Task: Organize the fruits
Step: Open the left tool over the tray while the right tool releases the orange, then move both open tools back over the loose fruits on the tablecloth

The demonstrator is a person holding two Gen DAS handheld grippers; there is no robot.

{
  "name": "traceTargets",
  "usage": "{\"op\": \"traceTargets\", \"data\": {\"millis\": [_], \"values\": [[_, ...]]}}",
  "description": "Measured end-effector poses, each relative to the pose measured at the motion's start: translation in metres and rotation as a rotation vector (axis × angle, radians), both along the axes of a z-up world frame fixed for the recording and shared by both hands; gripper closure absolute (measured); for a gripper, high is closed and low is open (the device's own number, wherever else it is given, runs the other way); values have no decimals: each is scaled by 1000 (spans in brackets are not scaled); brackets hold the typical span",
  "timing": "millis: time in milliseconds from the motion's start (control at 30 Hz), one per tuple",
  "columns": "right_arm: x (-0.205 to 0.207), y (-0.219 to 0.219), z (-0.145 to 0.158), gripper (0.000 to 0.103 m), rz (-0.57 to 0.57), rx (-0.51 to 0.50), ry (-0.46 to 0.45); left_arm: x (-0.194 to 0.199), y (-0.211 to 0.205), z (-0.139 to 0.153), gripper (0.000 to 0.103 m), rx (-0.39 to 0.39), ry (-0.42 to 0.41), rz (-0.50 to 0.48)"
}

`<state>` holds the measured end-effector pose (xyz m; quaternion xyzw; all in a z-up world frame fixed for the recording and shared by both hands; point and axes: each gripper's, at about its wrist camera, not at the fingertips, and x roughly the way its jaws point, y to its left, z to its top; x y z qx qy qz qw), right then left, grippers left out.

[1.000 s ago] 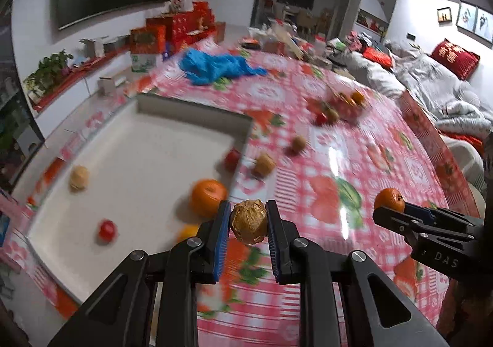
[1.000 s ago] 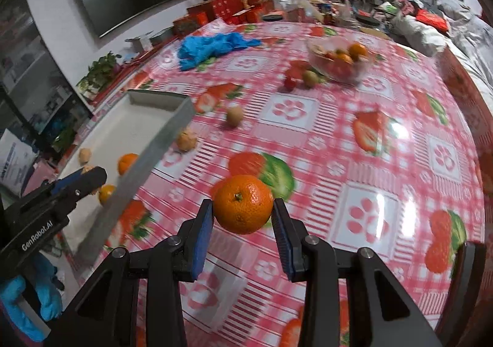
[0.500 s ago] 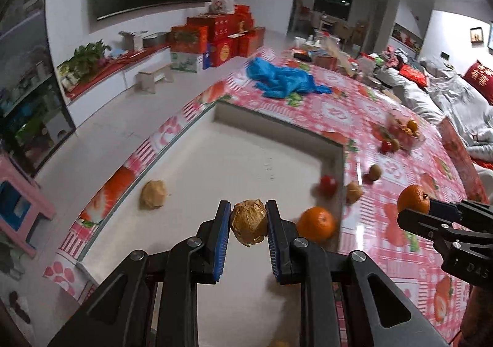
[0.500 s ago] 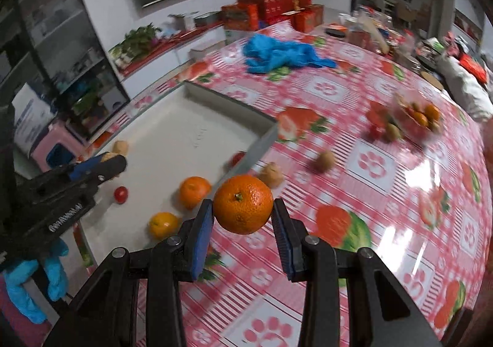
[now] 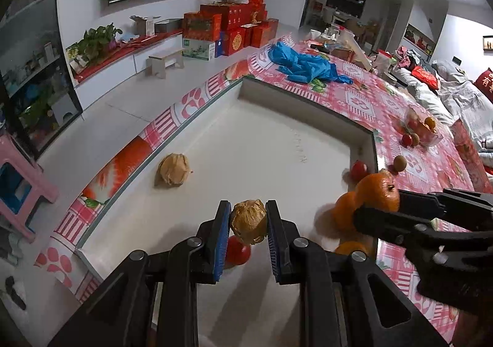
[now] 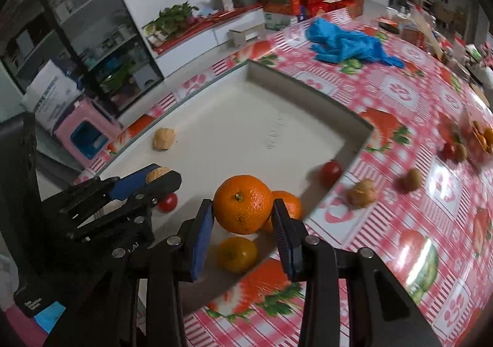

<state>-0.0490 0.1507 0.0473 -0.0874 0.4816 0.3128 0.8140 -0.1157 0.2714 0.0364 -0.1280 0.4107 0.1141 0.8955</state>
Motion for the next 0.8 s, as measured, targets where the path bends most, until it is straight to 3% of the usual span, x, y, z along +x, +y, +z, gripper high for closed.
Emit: {"op": "traceTargets", "data": {"millis": [200, 333, 367, 400, 467, 500, 567, 800], "values": [[-2, 13, -9, 60, 30, -28, 8, -2, 6, -6, 79, -2, 10, 10], [-2, 10, -5, 45, 23, -18, -2, -1, 9, -10, 78, -12, 25, 17], [-1, 8, -3, 44, 18, -15, -2, -1, 10, -11, 69, -19, 31, 24], [1, 4, -1, 42, 7, -5, -5, -2, 12, -11, 41, -25, 36, 39], [4, -3, 3, 25, -13, 15, 1, -7, 19, -9, 18, -23, 16, 94], [5, -6, 5, 19, -23, 19, 0, -11, 21, -7, 18, -30, -7, 106], [8, -14, 10, 19, -38, 28, 0, -11, 23, -1, 18, -47, -11, 98], [18, -51, 33, 17, -119, 65, -45, -5, 3, 25, 18, 15, -34, 50]]}}
